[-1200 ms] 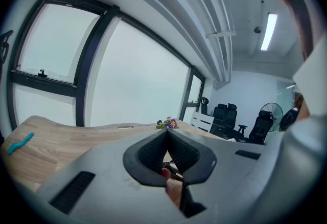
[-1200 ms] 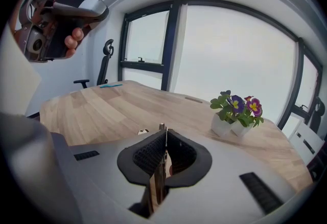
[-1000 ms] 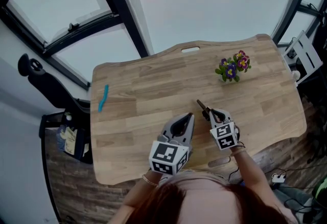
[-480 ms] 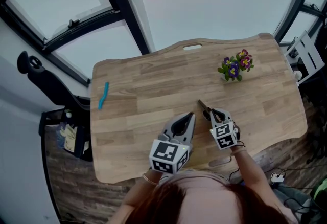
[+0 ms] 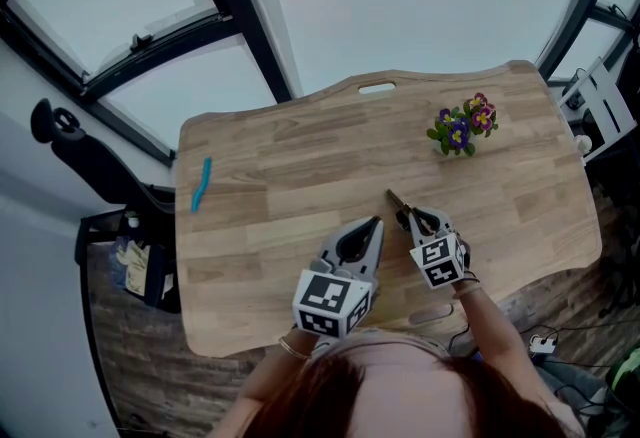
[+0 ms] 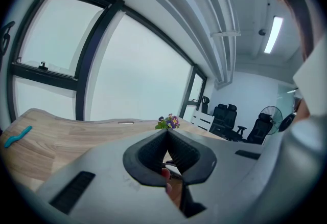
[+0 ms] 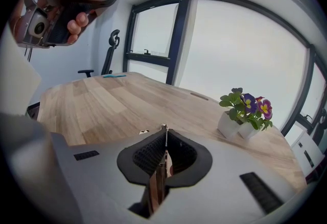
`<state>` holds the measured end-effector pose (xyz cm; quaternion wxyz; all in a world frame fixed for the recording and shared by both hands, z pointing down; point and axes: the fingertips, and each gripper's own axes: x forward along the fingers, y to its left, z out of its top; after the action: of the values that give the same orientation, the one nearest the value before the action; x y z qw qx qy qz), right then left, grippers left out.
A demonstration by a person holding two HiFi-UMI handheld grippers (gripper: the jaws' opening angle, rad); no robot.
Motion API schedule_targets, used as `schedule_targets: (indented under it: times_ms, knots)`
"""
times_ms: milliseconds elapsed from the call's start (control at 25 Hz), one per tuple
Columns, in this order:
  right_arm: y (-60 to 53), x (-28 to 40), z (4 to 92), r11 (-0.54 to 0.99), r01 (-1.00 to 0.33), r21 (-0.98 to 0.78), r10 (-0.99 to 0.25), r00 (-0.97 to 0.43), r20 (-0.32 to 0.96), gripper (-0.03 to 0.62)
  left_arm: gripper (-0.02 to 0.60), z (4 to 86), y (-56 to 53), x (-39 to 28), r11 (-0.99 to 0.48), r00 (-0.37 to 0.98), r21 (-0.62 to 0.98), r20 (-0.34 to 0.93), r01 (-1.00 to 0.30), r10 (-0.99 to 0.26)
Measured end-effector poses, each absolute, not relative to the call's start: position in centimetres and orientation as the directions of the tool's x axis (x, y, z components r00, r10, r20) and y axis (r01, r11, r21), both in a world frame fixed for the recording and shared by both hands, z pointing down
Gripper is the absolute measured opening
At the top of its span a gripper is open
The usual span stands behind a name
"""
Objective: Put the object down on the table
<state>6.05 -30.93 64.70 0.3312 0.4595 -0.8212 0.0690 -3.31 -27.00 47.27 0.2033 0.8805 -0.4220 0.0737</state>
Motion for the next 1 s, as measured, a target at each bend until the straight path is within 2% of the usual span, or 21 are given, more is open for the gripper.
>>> schedule_targets:
  times_ms: [1000]
  knots:
    - [-30.6, 4.3, 65.5, 0.61, -0.768, 0.198, -0.69, -0.391, 0.609, 0.015, 0.0, 48.1, -27.2, -3.7, -0.545, 0.625, 0.31, 0.315, -0.779, -0.714]
